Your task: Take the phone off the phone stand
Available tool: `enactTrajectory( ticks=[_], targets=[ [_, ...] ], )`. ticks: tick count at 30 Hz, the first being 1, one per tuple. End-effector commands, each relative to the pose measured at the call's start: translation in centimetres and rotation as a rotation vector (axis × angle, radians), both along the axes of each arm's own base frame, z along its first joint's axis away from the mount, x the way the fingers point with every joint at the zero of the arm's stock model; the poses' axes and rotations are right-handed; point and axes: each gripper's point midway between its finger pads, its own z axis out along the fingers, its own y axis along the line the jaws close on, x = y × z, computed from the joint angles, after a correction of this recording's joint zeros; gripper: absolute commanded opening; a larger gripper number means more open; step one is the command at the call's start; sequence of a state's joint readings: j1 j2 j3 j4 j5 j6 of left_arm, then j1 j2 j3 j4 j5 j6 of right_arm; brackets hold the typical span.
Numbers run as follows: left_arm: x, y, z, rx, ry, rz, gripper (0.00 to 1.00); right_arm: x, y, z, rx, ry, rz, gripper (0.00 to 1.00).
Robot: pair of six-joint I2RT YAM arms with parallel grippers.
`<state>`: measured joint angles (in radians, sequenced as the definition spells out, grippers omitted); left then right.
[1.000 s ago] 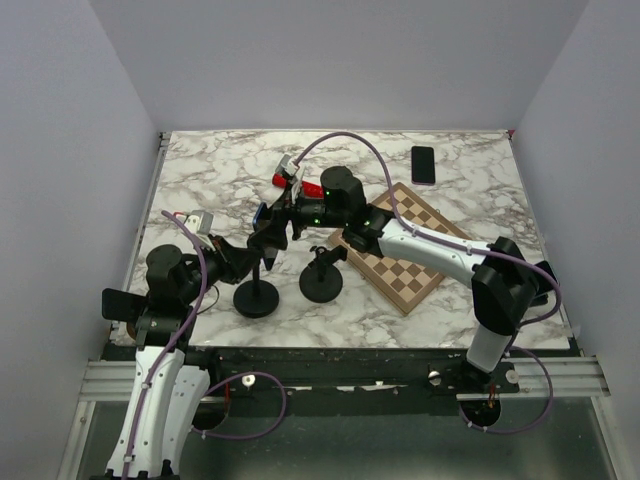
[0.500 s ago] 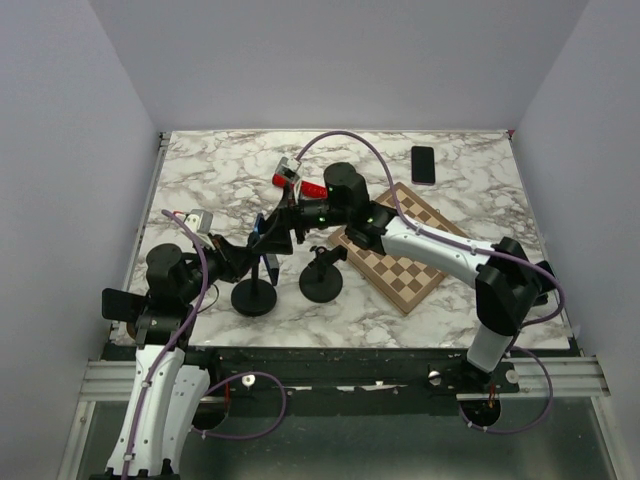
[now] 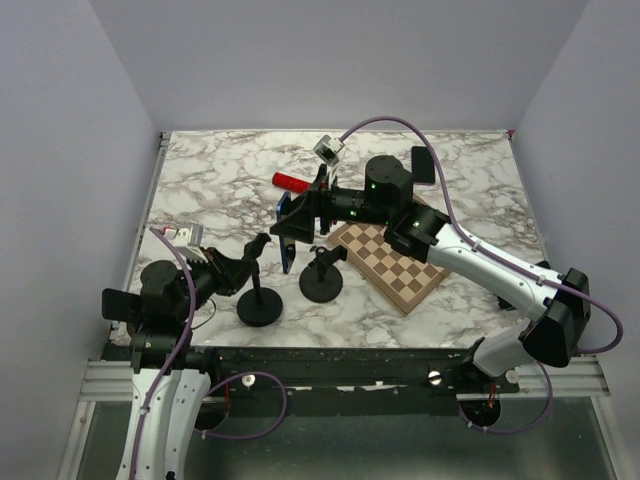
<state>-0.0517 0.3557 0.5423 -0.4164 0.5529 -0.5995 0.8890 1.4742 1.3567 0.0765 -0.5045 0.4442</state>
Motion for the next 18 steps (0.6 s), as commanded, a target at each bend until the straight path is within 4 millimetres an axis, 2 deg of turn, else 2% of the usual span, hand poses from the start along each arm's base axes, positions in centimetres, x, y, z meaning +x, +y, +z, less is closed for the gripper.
enactTrajectory(
  ticks=[1,3,10,14,18],
  targets=[
    [-1.1,0.8,0.0,-0.046,0.043,0.082,0.48,0.5,0.3,0.3,0.003,-0.028,-0.022,0.01],
    [-1.4,0.8,0.3,-0.048,0.03,0.082,0.61,0.7,0.2,0.2,0.001,-0.032,-0.028,0.01],
    [-2.0,0.9,1.5,-0.027,0.008,0.072,0.88,1.2,-0.4,0.1,-0.019,-0.047,-0.073,0.01],
    [-2.3,2.7,3.2,0.061,-0.044,0.155,0.92,2.2,-1.5,0.4,-0.039,-0.068,-0.156,0.01],
    [-1.8,5.2,5.8,0.152,-0.116,0.281,0.92,4.1,-3.4,0.4,-0.084,-0.073,-0.305,0.01]
  ],
)
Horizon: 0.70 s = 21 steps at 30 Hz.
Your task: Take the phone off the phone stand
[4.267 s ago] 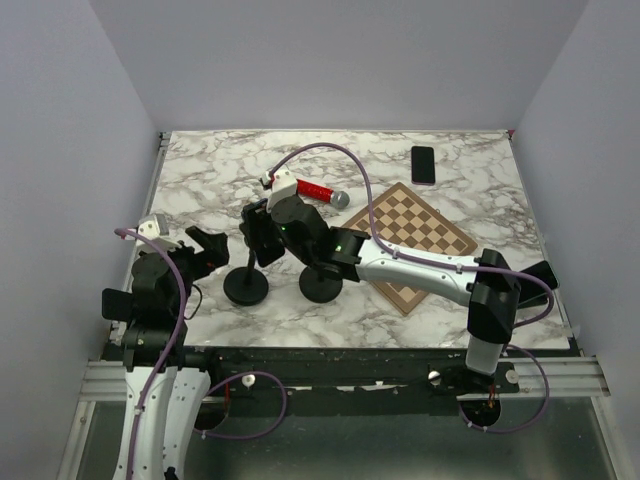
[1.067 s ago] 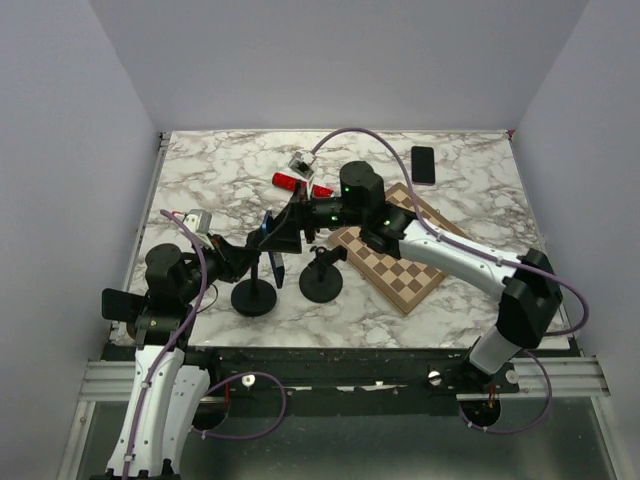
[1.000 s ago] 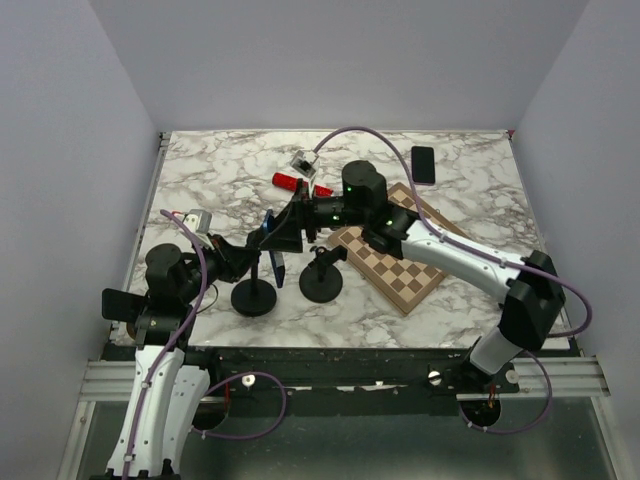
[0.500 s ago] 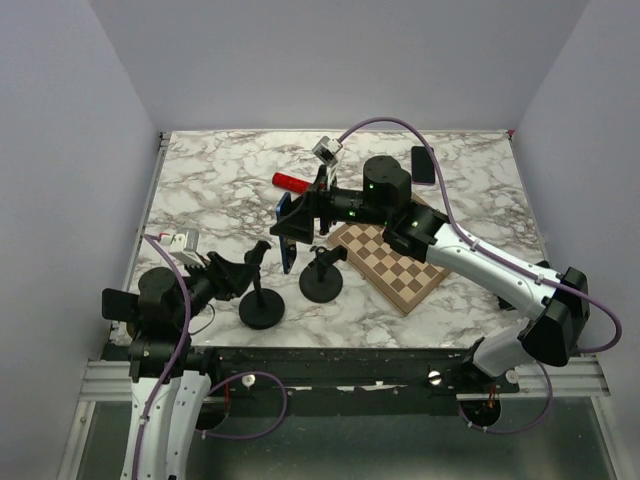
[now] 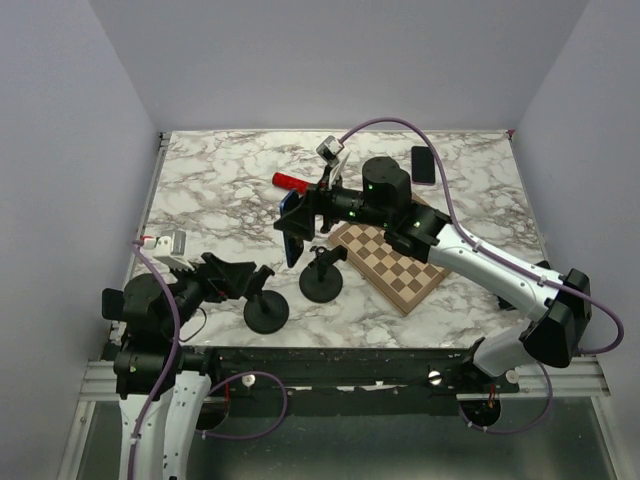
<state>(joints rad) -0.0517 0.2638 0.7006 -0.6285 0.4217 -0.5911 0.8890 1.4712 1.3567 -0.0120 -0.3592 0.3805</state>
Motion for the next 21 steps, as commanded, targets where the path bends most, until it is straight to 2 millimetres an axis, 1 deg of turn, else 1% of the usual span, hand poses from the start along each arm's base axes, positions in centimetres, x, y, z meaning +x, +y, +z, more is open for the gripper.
enactTrajectory(
  ticks=[1,3,6,9,10,11,12,17,19,21],
  targets=[
    [0.8,3.5,3.1,0.138,-0.092,0.172,0.93,2.3,-3.1,2.6,-0.005,-0.07,-0.206,0.01],
    [1.8,3.7,4.5,0.164,-0.128,0.176,0.93,3.4,-4.3,2.6,-0.024,-0.07,-0.299,0.01],
    [3.8,3.1,6.1,0.195,-0.16,0.133,0.93,5.5,-6.7,2.4,-0.062,-0.073,-0.47,0.01],
    [6.4,2.9,7.8,0.23,-0.137,0.11,0.97,7.7,-10.2,1.7,-0.127,-0.1,-0.68,0.01],
    [7.1,2.7,8.8,0.23,-0.151,0.104,0.97,8.4,-11.5,1.3,-0.158,-0.111,-0.757,0.01],
    [8.0,2.4,9.3,0.227,-0.154,0.098,0.97,8.8,-12.7,1.0,-0.19,-0.121,-0.817,0.01],
    [8.7,2.1,10.4,0.214,-0.177,0.093,0.98,9.3,-14.0,0.7,-0.225,-0.131,-0.887,0.01],
    [11.8,0.6,13.8,0.188,-0.217,0.079,0.98,10.8,-19.1,-0.8,-0.402,-0.178,-1.137,0.01],
    [12.8,0.2,15.0,0.209,-0.247,0.08,0.98,11.6,-21.0,-1.4,-0.458,-0.172,-1.199,0.01],
    [13.5,0.2,16.3,0.236,-0.28,0.093,0.98,12.6,-22.5,-2.1,-0.487,-0.141,-1.225,0.01]
  ],
)
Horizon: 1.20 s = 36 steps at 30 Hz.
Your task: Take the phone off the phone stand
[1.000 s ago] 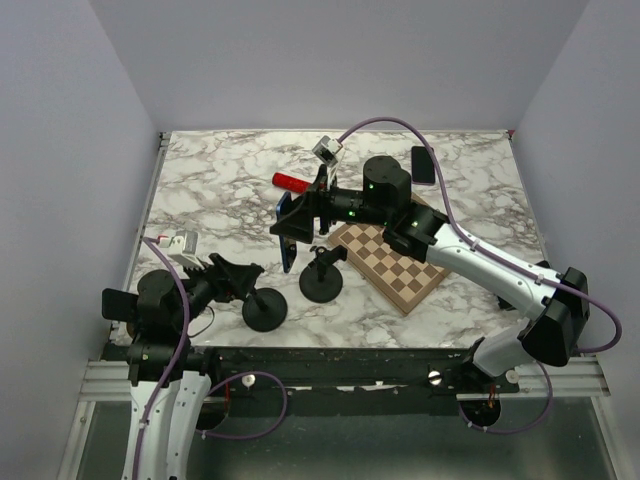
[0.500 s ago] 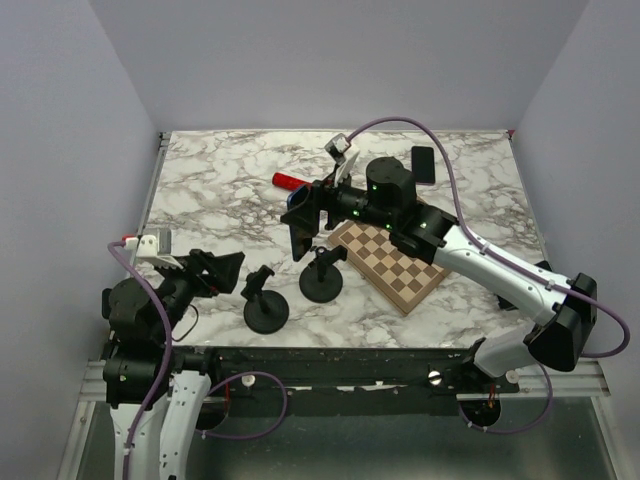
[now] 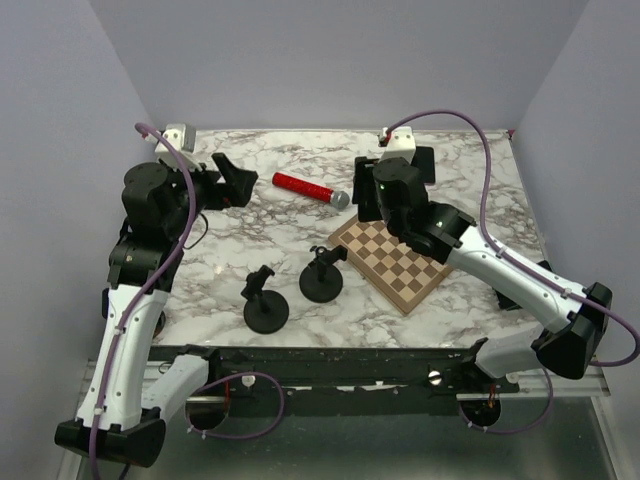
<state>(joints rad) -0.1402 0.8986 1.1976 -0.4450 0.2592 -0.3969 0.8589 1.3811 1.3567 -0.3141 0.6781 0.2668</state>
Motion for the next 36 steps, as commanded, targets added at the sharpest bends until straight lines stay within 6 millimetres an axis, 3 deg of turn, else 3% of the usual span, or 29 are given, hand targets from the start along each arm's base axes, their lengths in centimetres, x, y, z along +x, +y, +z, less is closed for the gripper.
enactTrajectory(
  ticks=[1,3,10,16,18,24,28,36],
  targets=[
    [1.8,0.3,5.1,0.055,-0.161,0.049,0.98,2.5,-6.2,-0.2,-0.082,0.018,-0.23,0.01],
    [2.3,0.7,5.1,0.085,-0.172,0.071,0.98,4.0,-8.3,-1.4,-0.088,0.059,-0.275,0.01],
    [1.9,1.1,1.2,0.111,-0.17,0.082,0.98,10.3,-17.5,-4.8,-0.167,0.184,-0.497,0.01],
    [0.8,0.4,1.8,0.123,-0.21,0.077,0.98,16.9,-24.6,-7.8,-0.243,0.257,-0.637,0.01],
    [0.6,0.3,1.8,0.138,-0.213,0.082,0.98,18.8,-26.2,-9.2,-0.228,0.29,-0.645,0.01],
    [0.1,0.1,2.0,0.155,-0.231,0.091,0.98,23.1,-28.6,-14.5,-0.271,0.388,-0.636,0.01],
    [-0.1,-0.1,2.1,0.166,-0.234,0.091,0.98,24.3,-29.1,-18.1,-0.228,0.441,-0.612,0.01],
    [0.2,-0.1,1.7,0.189,-0.221,0.095,0.98,26.4,-29.3,-22.3,-0.242,0.466,-0.589,0.01]
  ],
)
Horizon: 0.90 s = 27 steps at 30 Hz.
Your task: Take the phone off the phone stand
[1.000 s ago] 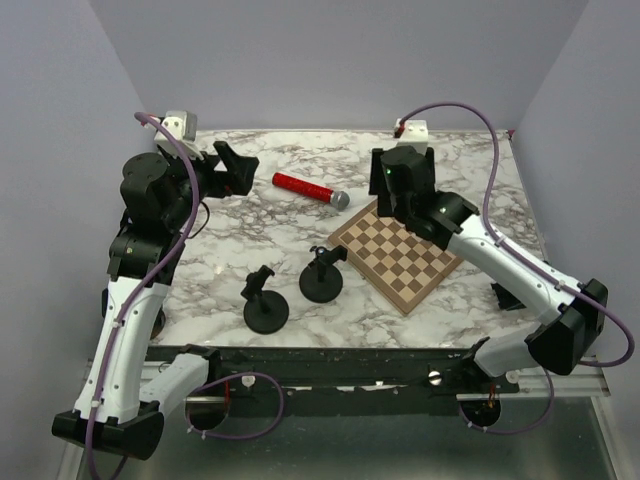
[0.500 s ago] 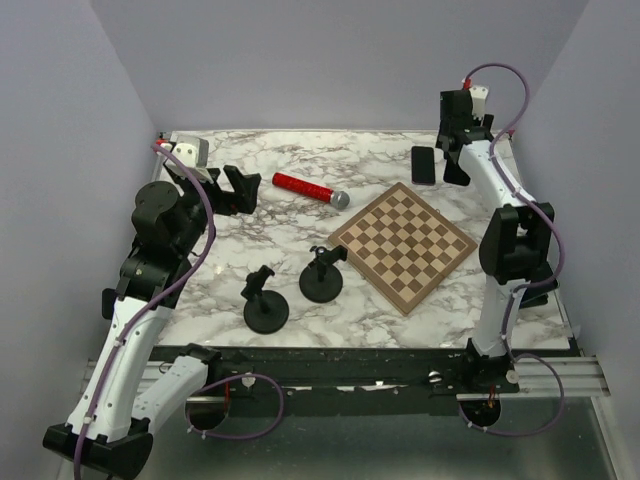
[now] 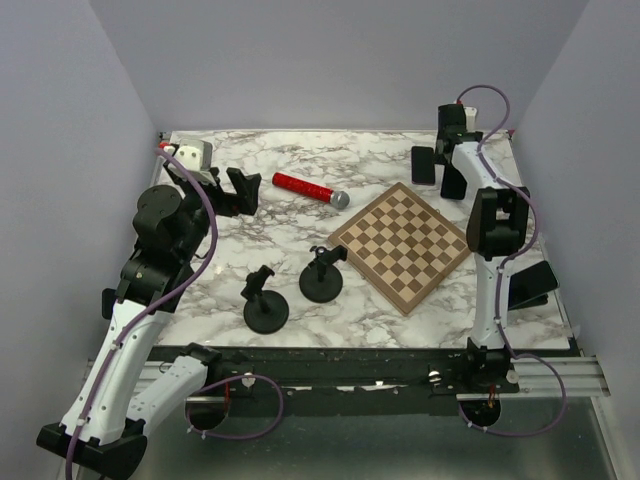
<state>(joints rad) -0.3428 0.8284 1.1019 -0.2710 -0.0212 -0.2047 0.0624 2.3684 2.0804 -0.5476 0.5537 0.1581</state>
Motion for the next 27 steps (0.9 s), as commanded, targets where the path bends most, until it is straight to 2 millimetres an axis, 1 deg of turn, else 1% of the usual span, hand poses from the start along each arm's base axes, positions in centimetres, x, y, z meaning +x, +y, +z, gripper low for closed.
enactTrajectory(
  ticks=[1,5,8,11,13,18,22,27],
  targets=[
    [0.3,0.6,0.1,0.025,-0.007,0.04,0.98,2.5,0.1,-0.1,0.018,-0.037,0.044,0.01],
    [0.5,1.0,-0.1,0.035,-0.007,0.057,0.98,3.3,0.1,-2.4,0.036,-0.012,0.055,0.08],
    [0.8,0.9,-0.4,0.04,0.001,0.06,0.98,3.7,0.0,-3.7,0.034,0.002,0.062,0.12],
    [1.1,0.8,-0.7,0.045,0.01,0.06,0.98,4.1,-0.3,-4.2,0.018,0.0,0.062,0.17],
    [1.1,0.8,-0.8,0.046,0.011,0.062,0.98,4.4,-0.2,-4.7,0.024,-0.004,0.076,0.22],
    [1.3,0.8,-1.0,0.047,0.014,0.062,0.98,5.0,0.0,-5.5,0.023,-0.003,0.089,0.29],
    [1.3,0.7,-1.1,0.048,0.017,0.059,0.98,5.6,0.4,-6.3,0.026,0.0,0.126,0.39],
    [1.3,0.7,-1.1,0.048,0.017,0.059,0.98,5.8,0.4,-7.0,0.025,0.003,0.136,0.45]
  ],
)
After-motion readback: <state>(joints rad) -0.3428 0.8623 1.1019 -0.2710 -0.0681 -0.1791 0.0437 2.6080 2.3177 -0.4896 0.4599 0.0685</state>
